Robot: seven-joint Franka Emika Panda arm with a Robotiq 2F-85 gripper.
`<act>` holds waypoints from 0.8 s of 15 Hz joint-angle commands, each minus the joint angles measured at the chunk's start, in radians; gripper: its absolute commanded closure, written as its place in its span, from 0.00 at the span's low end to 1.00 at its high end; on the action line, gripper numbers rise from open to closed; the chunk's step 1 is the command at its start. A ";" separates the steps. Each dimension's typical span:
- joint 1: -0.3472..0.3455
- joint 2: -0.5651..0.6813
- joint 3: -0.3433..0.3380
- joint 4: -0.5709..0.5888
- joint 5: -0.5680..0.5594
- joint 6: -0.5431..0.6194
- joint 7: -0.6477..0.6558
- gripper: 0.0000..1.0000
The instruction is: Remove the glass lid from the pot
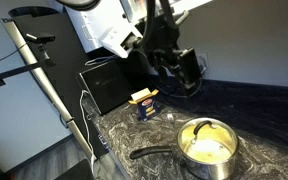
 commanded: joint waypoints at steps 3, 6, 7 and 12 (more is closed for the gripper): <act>-0.020 0.001 0.019 0.002 0.007 -0.003 -0.005 0.00; -0.017 0.009 0.021 -0.004 0.010 0.019 -0.009 0.00; -0.014 0.015 0.022 -0.018 0.016 0.059 -0.014 0.00; -0.004 0.084 0.028 -0.069 0.034 0.194 -0.046 0.00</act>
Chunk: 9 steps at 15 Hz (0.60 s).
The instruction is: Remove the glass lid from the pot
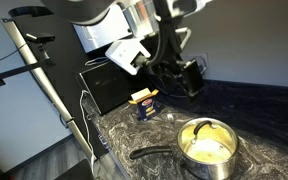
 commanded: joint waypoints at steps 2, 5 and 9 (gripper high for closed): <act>-0.002 0.096 0.014 -0.034 0.049 0.132 -0.047 0.00; -0.013 0.164 0.028 -0.036 0.030 0.218 -0.021 0.00; -0.017 0.252 0.047 -0.028 0.029 0.338 -0.015 0.00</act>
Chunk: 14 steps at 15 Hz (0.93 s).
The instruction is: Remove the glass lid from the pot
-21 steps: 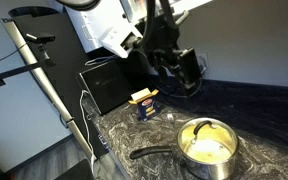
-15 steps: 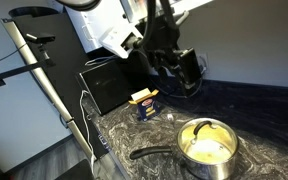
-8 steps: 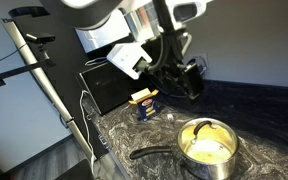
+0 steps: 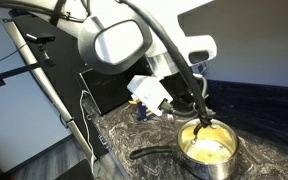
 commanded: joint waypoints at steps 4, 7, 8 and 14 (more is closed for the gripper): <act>-0.021 0.118 0.045 0.012 -0.025 0.160 0.038 0.00; -0.025 0.149 0.050 0.016 -0.049 0.197 0.060 0.25; -0.024 0.156 0.050 0.017 -0.061 0.206 0.072 0.26; -0.021 0.173 0.045 0.023 -0.122 0.209 0.115 0.73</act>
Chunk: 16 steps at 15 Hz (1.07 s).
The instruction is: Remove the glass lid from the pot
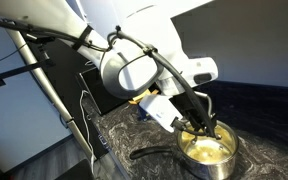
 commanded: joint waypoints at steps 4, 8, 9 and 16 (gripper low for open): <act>-0.006 -0.002 0.007 0.004 -0.073 0.020 0.064 0.99; 0.003 -0.059 -0.012 -0.018 -0.149 -0.020 0.124 0.96; 0.003 -0.074 -0.012 -0.023 -0.165 -0.028 0.137 0.96; 0.002 -0.260 0.042 -0.075 -0.091 -0.160 0.037 0.96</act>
